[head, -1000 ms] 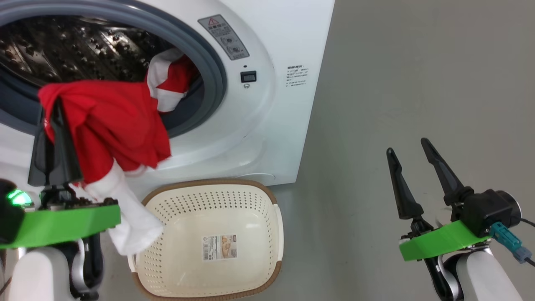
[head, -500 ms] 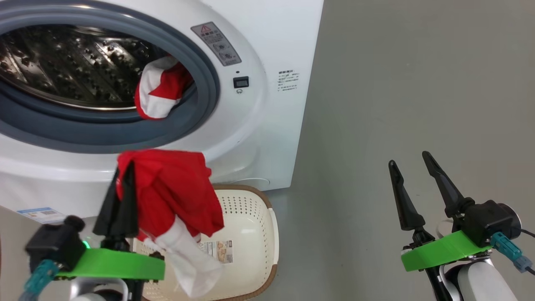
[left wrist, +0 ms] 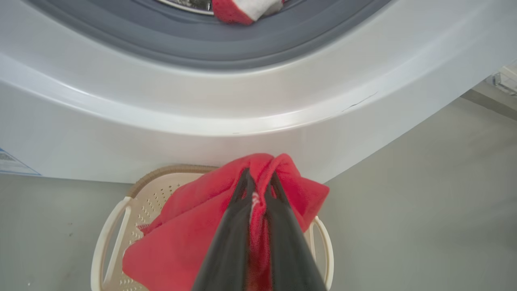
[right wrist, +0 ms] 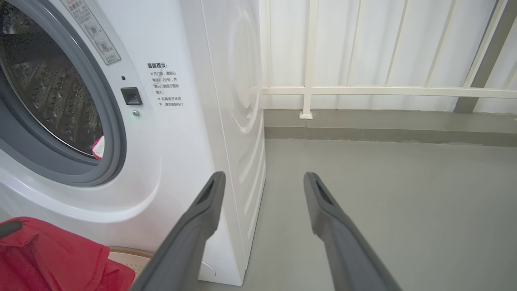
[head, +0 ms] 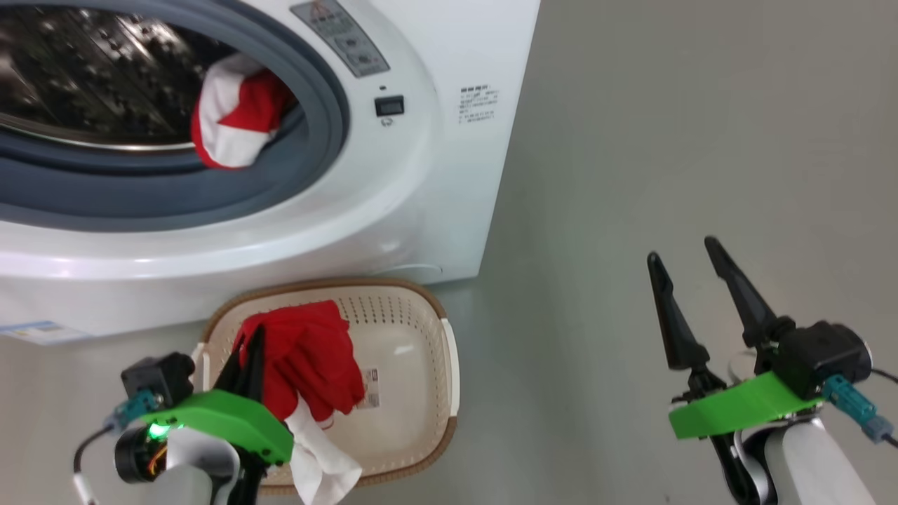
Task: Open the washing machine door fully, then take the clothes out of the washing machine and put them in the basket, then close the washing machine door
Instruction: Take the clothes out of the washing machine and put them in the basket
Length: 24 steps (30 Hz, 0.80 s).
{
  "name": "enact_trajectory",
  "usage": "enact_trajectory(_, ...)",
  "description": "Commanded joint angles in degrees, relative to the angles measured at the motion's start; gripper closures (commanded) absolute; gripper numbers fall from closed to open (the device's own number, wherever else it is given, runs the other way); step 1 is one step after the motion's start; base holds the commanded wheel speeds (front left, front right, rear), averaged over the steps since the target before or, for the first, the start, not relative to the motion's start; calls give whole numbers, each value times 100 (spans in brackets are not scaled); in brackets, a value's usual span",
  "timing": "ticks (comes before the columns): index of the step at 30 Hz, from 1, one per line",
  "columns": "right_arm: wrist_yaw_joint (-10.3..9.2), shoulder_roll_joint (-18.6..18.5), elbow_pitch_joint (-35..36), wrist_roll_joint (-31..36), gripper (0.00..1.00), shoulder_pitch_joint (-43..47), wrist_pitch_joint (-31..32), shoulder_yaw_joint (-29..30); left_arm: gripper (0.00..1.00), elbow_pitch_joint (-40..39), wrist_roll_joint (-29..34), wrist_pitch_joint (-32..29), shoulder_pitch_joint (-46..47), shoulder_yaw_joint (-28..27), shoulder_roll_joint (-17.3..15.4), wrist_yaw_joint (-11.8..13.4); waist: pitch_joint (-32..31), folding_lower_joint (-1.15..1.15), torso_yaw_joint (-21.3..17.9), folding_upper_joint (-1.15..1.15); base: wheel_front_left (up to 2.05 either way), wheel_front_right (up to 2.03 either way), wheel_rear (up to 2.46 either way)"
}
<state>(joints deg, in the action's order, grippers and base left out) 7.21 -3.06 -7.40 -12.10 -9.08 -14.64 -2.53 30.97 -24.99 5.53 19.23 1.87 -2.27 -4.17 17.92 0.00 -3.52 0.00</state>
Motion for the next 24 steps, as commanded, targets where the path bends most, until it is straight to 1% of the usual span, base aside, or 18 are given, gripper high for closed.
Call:
enact_trajectory(1,28,0,155,1,0,-173,-36,-137,100,188,-128,42,273,-167,-72,-71,231,0,-51,0,0,0,0)
enact_trajectory(8,28,8,142,2,0,-396,-36,-236,100,1771,-329,111,1151,-66,-69,-196,637,0,-104,0,0,0,0)
enact_trajectory(12,28,11,138,14,0,-518,-36,-264,100,2528,-361,67,1616,28,-76,-247,860,0,-115,0,0,0,0)
enact_trajectory(13,28,11,138,14,0,-518,-36,-264,100,2528,-361,67,1616,28,-76,-247,860,0,-115,0,0,0,0)
enact_trajectory(18,28,13,115,34,0,-656,-36,-308,100,3244,-511,116,1993,94,-74,-303,1011,0,-141,0,0,0,0)
enact_trajectory(23,28,15,81,34,0,-733,-36,-340,99,3728,-578,144,2155,267,-70,-325,1046,0,-187,0,0,0,0)
enact_trajectory(24,28,15,73,35,0,-740,-36,-346,69,3779,-575,165,2170,322,-70,-327,1036,0,-194,0,0,0,0)
